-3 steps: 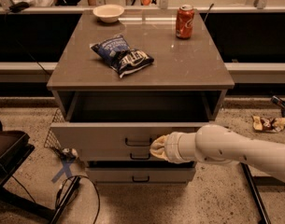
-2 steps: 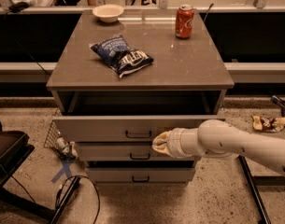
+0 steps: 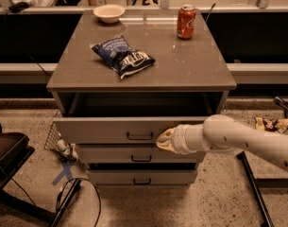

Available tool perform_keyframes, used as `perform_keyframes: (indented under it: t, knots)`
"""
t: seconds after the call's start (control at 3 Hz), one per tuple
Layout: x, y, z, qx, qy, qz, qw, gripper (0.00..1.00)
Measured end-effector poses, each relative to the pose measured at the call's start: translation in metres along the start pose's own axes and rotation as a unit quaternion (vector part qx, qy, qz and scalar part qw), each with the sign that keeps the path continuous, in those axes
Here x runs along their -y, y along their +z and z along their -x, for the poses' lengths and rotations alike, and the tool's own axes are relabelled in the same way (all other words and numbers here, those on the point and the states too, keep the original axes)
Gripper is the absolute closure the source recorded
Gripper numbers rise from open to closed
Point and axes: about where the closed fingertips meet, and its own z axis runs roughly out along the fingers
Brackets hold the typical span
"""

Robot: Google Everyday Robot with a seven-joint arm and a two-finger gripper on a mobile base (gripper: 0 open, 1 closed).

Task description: Close top drawer

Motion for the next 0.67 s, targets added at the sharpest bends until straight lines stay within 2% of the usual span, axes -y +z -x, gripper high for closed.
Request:
perform_keyframes:
  t: [0.33,0.67]
  knots:
    - [0.0185,-0.0046,-0.0123,0.0,0.006,0.003,1.0,1.0]
    - [0.0184,-0.0046,-0.0123,0.0,0.006,0.003,1.0,1.0]
